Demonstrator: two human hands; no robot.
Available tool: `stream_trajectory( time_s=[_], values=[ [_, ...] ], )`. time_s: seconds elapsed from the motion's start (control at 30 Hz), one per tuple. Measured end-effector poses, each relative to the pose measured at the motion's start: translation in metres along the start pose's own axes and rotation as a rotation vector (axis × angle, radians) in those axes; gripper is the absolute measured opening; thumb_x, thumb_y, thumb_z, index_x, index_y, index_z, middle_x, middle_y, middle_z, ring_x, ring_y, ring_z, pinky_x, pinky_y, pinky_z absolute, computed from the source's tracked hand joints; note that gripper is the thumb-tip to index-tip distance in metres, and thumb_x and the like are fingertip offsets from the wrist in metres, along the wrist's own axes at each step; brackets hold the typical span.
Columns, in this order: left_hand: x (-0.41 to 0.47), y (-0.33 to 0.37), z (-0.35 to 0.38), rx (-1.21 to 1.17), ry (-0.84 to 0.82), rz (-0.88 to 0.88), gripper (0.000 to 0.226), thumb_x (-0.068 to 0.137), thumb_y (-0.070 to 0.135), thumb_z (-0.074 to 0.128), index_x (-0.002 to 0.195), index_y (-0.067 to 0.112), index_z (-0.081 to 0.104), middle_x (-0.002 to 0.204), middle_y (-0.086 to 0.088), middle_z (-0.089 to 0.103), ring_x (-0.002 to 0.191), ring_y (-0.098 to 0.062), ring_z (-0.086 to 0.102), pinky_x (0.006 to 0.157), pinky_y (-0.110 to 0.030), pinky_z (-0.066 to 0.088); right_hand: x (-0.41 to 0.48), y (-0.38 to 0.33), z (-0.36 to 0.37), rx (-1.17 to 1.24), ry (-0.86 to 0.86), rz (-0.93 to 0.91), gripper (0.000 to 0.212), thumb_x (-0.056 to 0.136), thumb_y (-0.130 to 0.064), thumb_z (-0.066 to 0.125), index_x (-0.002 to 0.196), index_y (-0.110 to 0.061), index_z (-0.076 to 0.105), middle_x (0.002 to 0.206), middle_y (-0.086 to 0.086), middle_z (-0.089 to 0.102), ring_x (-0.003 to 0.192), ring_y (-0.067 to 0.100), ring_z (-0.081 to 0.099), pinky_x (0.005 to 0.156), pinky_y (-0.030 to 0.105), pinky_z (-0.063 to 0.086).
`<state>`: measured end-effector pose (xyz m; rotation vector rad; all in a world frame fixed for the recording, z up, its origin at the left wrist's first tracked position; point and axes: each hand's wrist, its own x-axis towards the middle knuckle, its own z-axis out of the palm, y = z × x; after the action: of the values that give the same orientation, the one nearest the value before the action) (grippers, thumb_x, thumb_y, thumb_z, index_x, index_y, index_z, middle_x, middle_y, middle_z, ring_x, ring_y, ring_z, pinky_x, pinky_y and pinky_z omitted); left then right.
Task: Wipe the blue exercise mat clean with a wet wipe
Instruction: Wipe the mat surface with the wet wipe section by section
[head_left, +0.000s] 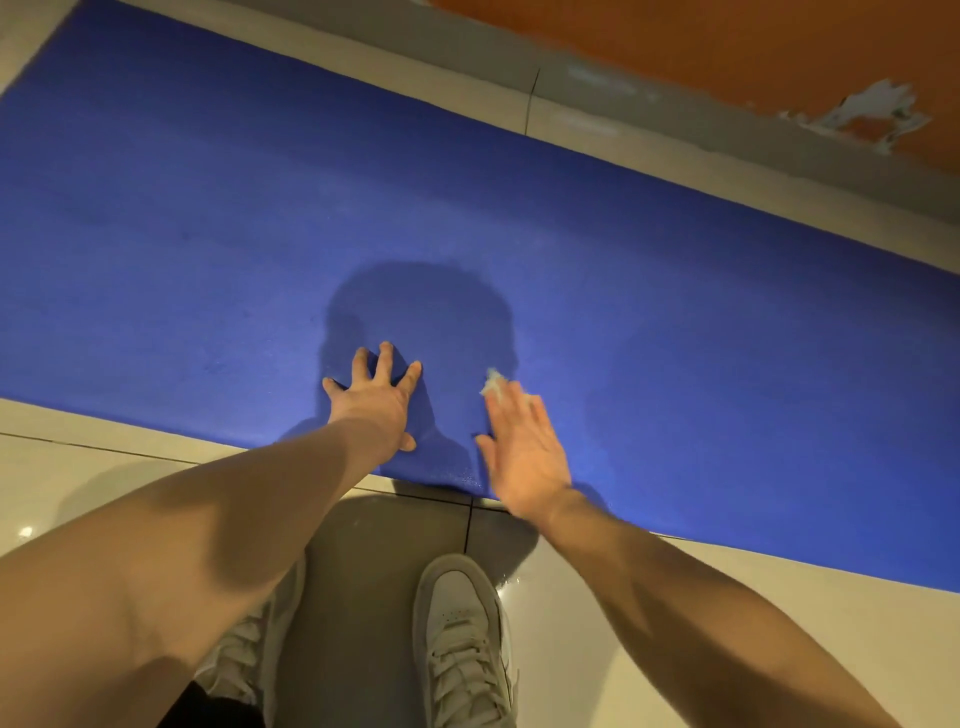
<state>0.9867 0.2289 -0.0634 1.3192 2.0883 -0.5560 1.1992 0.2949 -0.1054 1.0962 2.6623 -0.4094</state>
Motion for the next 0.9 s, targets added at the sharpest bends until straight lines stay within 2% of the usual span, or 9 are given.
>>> stream_trajectory(
  time_s=[0.1,0.2,0.27,0.33,0.47,0.53,0.63,0.77,0.9],
  values=[
    [0.0,-0.005,-0.001,-0.018,-0.017,0.02,0.105,0.088,0.052,0.069,0.157,0.038,-0.009,0.163,-0.004,-0.022,0.15,-0.036,-0.012,0.113,-0.064,0.026,0.007,0.044,-0.011,-0.043,0.037,0.291,0.068,0.107,-0.044,0.029,0.163,-0.013,0.007,0.171,0.001,-0.001,0.157,0.029,0.002,0.127,0.043,0.002],
    [0.007,-0.008,-0.007,-0.043,0.05,0.037,0.083,0.094,0.045,0.062,0.158,0.033,0.011,0.161,-0.004,-0.002,0.148,-0.034,0.004,0.109,-0.055,0.037,0.021,0.048,-0.013,-0.009,-0.007,0.445,0.073,0.107,-0.052,0.015,0.162,-0.01,-0.008,0.17,0.003,-0.017,0.156,0.029,-0.016,0.127,0.043,-0.007],
    [0.011,-0.007,-0.013,-0.043,0.137,0.034,0.066,0.096,0.044,0.059,0.15,0.023,0.029,0.155,-0.006,0.015,0.141,-0.033,0.021,0.106,-0.048,0.041,0.027,0.025,-0.013,0.136,0.055,0.414,0.076,0.106,-0.051,0.023,0.162,-0.004,0.003,0.171,0.01,-0.003,0.157,0.033,-0.001,0.127,0.043,0.002],
    [0.018,-0.006,-0.018,-0.015,0.207,0.022,0.061,0.096,0.046,0.06,0.144,0.018,0.035,0.154,-0.008,0.019,0.139,-0.031,0.026,0.108,-0.046,0.039,0.027,-0.008,-0.01,0.264,0.097,0.279,0.075,0.102,-0.046,0.037,0.16,-0.003,0.017,0.168,0.013,0.015,0.154,0.036,0.015,0.126,0.045,0.012],
    [0.036,-0.009,-0.027,-0.006,0.23,0.01,0.085,0.094,0.054,0.06,0.157,0.02,0.013,0.164,-0.009,-0.003,0.15,-0.032,0.005,0.117,-0.05,0.027,0.025,-0.036,-0.003,0.177,0.04,0.003,0.074,0.103,-0.051,0.017,0.163,-0.01,0.006,0.171,0.003,-0.007,0.157,0.019,-0.012,0.128,0.039,-0.003],
    [0.045,-0.013,-0.034,0.014,0.213,0.017,0.093,0.094,0.057,0.058,0.159,0.022,0.001,0.165,-0.007,-0.012,0.152,-0.032,-0.005,0.12,-0.053,0.02,0.031,-0.012,-0.005,0.067,0.053,-0.01,0.073,0.103,-0.051,0.017,0.164,-0.013,0.008,0.172,-0.001,-0.005,0.158,0.019,-0.007,0.127,0.035,-0.005],
    [0.057,-0.019,-0.045,0.036,0.195,0.02,0.102,0.091,0.063,0.058,0.159,0.026,-0.007,0.165,-0.006,-0.018,0.152,-0.032,-0.012,0.121,-0.055,0.017,0.041,0.041,-0.019,0.092,0.088,0.194,0.069,0.106,-0.046,0.034,0.163,-0.015,0.01,0.171,-0.002,0.002,0.157,0.022,0.001,0.124,0.029,-0.008],
    [0.069,-0.022,-0.052,0.057,0.165,0.036,0.116,0.083,0.067,0.065,0.158,0.03,-0.016,0.163,-0.007,-0.024,0.152,-0.033,-0.016,0.12,-0.058,0.014,0.053,0.081,-0.036,0.009,-0.059,0.504,0.074,0.108,-0.052,0.014,0.161,-0.007,-0.011,0.169,0.005,-0.02,0.156,0.025,-0.016,0.127,0.041,-0.005],
    [0.077,-0.019,-0.058,0.058,0.104,0.071,0.119,0.082,0.062,0.07,0.157,0.032,-0.017,0.163,-0.007,-0.026,0.151,-0.035,-0.016,0.119,-0.062,0.017,0.063,0.034,-0.031,0.25,0.088,0.439,0.078,0.108,-0.044,0.036,0.161,-0.002,-0.002,0.17,0.011,-0.006,0.157,0.027,-0.005,0.127,0.041,0.0]
  ],
)
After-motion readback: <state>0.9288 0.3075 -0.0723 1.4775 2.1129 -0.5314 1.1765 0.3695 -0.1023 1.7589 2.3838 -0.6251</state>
